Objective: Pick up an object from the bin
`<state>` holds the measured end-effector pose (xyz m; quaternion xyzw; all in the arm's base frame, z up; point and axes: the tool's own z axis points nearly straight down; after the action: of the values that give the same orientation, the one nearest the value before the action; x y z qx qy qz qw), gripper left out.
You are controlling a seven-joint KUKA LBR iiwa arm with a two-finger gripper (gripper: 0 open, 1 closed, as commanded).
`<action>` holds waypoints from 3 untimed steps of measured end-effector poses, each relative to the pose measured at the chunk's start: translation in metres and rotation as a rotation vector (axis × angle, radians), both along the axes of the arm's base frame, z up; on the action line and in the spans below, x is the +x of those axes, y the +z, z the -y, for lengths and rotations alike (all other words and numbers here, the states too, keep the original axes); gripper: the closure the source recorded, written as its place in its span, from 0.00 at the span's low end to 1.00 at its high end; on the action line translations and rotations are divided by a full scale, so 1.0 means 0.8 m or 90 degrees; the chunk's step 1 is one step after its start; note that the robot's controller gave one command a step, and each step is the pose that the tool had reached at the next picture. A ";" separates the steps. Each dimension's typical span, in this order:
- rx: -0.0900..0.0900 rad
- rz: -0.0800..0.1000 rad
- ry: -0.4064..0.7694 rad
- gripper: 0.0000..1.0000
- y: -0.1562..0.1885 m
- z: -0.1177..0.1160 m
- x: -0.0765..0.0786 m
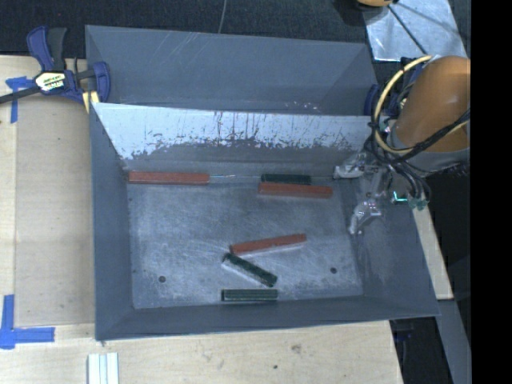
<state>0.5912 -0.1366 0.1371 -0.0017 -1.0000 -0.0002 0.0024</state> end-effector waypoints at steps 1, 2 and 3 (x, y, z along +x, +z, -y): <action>-0.001 0.005 0.002 0.00 0.006 0.000 0.002; -0.007 0.030 0.118 1.00 -0.065 -0.069 0.043; -0.004 0.008 0.119 0.00 -0.072 -0.068 0.034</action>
Offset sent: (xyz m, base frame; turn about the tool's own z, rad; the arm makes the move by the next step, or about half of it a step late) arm 0.0227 0.0593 -0.0671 -0.1906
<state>0.6180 -0.0822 0.0797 0.0917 -0.9958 0.0034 -0.0037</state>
